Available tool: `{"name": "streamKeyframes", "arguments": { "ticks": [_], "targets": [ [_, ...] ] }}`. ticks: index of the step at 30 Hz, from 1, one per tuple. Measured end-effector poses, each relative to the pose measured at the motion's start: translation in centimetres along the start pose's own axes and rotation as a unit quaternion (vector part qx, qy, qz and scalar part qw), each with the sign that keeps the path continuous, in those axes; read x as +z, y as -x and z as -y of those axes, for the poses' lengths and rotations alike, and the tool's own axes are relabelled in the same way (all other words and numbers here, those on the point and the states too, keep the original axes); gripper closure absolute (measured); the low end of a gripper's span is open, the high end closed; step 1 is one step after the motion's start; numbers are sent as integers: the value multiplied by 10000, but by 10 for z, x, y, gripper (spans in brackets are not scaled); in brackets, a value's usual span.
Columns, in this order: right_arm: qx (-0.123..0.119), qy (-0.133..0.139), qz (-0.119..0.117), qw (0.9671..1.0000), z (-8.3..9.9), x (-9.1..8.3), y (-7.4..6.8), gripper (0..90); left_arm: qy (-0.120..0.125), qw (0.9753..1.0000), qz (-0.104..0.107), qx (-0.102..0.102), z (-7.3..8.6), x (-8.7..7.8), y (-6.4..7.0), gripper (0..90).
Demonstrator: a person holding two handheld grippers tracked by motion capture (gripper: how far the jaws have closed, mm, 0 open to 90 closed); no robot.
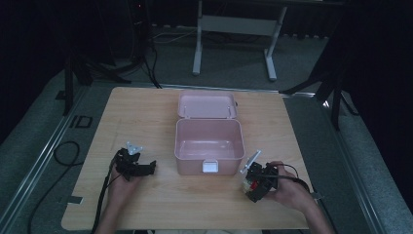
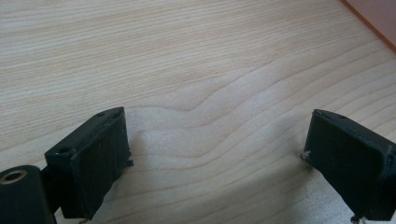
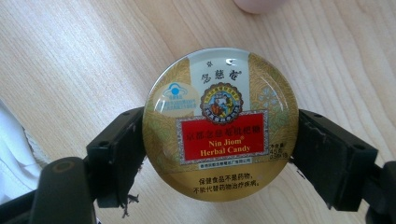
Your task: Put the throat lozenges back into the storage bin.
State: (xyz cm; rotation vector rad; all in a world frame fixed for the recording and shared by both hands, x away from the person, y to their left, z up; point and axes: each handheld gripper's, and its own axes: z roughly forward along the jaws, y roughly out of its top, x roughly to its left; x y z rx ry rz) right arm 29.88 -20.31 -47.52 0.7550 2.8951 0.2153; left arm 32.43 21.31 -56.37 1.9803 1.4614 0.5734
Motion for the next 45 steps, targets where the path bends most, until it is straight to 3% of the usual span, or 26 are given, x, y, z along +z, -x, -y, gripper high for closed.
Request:
{"name": "streamKeyframes", "arguments": {
  "ticks": [45],
  "targets": [
    [-39, 55, 237, 9997, -6, -39, 17, 206, -1, 10000, -1, -1, 0, 0, 0, 69]
  ]
}}
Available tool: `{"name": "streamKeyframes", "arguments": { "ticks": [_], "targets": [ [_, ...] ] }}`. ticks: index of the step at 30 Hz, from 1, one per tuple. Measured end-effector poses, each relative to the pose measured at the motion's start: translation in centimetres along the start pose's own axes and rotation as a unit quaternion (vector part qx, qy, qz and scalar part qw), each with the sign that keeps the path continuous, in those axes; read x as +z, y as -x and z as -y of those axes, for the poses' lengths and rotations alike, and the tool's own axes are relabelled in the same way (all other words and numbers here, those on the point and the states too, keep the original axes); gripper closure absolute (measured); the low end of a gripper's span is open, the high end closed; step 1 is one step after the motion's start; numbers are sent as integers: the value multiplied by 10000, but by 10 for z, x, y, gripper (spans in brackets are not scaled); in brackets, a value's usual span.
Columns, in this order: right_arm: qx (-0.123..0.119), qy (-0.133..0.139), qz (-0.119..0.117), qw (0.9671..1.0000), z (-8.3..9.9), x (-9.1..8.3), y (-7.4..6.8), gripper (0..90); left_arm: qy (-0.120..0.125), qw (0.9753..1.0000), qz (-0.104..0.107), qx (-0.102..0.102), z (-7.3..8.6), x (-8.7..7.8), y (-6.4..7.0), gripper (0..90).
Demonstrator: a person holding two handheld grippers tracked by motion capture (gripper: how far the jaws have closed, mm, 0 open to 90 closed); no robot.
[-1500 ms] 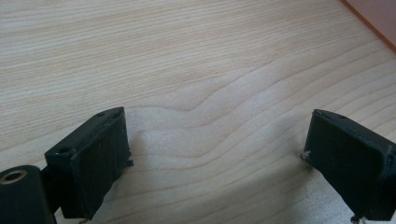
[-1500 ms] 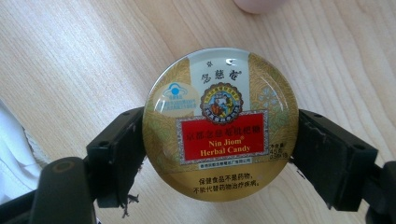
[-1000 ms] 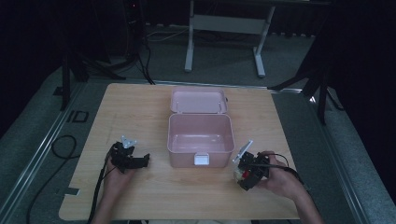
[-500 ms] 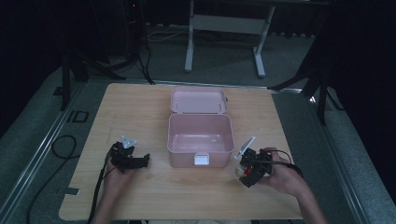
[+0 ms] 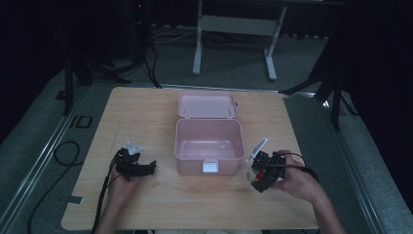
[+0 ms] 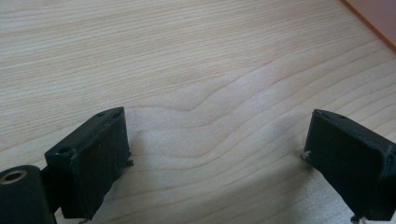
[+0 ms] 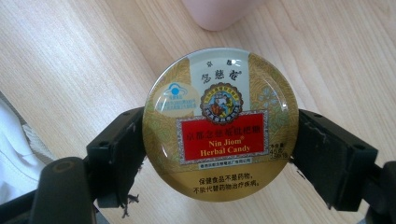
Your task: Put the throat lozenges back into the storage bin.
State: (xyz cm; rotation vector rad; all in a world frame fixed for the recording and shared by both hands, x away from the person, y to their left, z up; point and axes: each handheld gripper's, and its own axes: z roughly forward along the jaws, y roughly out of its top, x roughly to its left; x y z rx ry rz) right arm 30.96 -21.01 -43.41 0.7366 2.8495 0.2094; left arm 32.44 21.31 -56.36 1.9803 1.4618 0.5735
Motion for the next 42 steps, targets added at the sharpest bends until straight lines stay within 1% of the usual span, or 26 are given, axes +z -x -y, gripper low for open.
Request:
{"name": "streamKeyframes", "arguments": {
  "ticks": [10, 13, 16, 21, 26, 38, 42],
  "targets": [
    [15, 40, 55, 10000, -3, -9, 4, 206, 0, 10000, 2, 1, 0, 0, 0, 69],
    [-14, 49, 72, 10000, -4, -11, 6, 206, -1, 10000, 0, 1, 0, 0, 0, 69],
    [19, 73, 70, 9999, -5, -14, 7, 206, -1, 10000, 0, 1, 0, 0, 0, 69],
    [-13, 74, 101, 9999, -7, -17, 9, 206, 0, 10000, 1, 0, 0, 0, 0, 69],
    [-13, 145, 104, 9998, -7, -21, 10, 206, -1, 10000, 2, 1, 0, 0, 0, 68],
    [-6, 212, 134, 9997, -13, -30, 14, 206, -4, 10000, 2, 0, 0, 0, 0, 69],
    [-24, 199, 157, 9997, -15, -32, 15, 206, -4, 10000, 3, 2, 0, 0, 0, 69]
  ]
}}
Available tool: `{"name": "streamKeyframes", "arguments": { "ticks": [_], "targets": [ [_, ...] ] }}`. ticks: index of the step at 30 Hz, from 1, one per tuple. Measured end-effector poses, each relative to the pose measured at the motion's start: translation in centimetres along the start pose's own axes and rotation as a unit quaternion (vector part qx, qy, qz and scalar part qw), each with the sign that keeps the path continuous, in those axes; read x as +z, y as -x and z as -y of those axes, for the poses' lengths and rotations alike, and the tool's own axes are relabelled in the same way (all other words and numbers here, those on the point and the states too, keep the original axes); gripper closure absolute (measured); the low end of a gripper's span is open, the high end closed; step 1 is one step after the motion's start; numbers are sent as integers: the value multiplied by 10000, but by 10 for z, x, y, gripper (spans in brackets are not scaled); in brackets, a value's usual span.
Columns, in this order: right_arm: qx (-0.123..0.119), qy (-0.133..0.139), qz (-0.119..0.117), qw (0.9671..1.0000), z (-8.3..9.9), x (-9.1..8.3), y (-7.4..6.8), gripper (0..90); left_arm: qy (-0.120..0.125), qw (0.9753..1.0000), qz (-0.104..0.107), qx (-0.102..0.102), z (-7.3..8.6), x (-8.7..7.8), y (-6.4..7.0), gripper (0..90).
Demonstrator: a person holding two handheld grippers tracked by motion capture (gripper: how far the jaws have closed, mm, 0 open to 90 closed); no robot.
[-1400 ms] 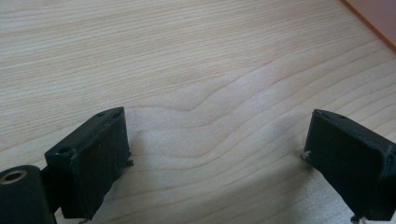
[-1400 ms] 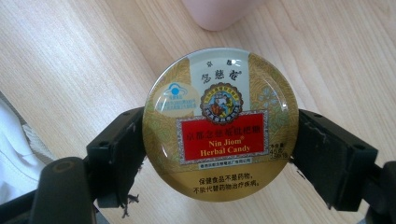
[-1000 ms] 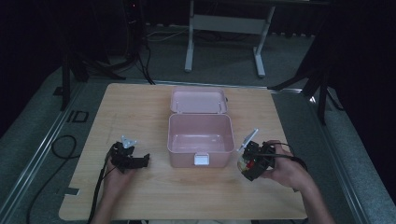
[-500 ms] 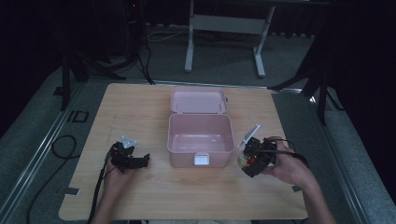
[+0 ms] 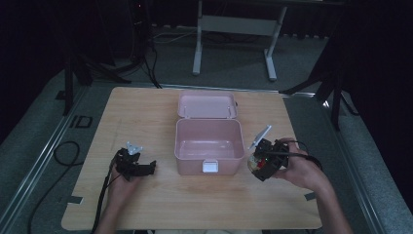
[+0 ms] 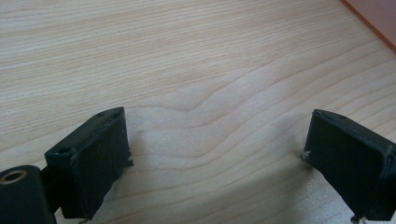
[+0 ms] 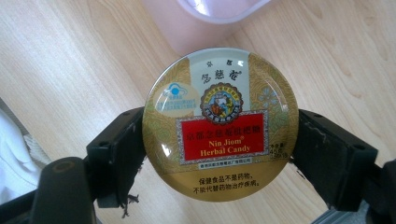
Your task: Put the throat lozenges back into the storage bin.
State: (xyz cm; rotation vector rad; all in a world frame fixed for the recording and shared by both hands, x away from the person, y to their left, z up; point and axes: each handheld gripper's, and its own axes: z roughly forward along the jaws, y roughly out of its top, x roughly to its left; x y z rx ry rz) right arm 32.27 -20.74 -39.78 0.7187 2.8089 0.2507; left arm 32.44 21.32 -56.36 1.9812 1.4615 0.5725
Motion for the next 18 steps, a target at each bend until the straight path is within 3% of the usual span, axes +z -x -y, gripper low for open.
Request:
{"name": "streamKeyframes", "arguments": {
  "ticks": [18],
  "targets": [
    [-29, 31, -9, 10000, -11, -10, 7, 206, -1, 10000, 1, 0, 0, 0, 0, 69]
  ]
}}
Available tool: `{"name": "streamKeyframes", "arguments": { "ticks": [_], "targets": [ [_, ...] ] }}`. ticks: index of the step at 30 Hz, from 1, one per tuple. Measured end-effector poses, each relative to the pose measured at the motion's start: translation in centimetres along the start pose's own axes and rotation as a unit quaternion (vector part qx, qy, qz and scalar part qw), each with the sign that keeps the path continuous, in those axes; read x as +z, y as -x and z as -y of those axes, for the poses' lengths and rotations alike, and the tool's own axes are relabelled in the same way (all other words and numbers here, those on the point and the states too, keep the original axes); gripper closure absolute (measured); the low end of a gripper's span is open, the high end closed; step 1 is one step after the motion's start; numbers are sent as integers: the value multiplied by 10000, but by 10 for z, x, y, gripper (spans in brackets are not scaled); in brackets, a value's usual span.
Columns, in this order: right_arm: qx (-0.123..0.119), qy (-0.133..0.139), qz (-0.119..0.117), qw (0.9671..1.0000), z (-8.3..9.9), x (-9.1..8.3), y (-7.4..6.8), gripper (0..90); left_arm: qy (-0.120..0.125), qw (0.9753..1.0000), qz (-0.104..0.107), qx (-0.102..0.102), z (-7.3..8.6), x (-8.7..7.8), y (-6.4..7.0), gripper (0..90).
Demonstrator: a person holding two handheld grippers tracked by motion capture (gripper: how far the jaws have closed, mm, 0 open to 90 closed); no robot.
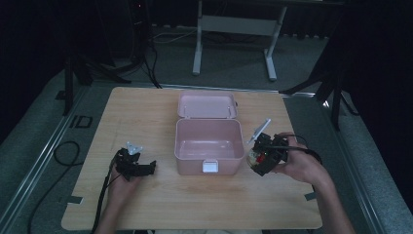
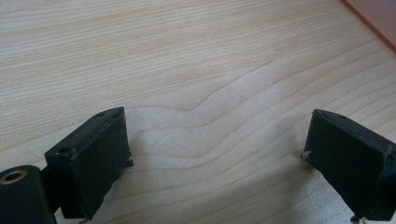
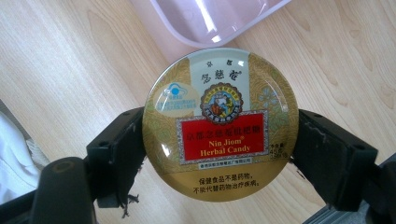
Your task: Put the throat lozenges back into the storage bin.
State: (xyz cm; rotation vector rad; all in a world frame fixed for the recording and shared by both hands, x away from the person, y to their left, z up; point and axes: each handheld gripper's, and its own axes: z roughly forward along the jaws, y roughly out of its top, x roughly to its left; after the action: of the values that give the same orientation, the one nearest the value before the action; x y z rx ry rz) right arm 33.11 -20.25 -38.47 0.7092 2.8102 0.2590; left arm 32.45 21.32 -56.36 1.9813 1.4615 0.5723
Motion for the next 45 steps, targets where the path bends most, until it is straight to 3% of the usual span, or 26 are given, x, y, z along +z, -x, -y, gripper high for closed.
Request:
{"name": "streamKeyframes", "arguments": {
  "ticks": [21, 45],
  "targets": [
    [7, -22, 2, 10000, -12, -4, 17, 206, 5, 10000, -1, -5, 0, 0, 0, 69],
    [-85, 42, -42, 9999, -30, -5, 18, 206, 0, 10000, -1, 3, 0, 0, 0, 69]
  ]
}}
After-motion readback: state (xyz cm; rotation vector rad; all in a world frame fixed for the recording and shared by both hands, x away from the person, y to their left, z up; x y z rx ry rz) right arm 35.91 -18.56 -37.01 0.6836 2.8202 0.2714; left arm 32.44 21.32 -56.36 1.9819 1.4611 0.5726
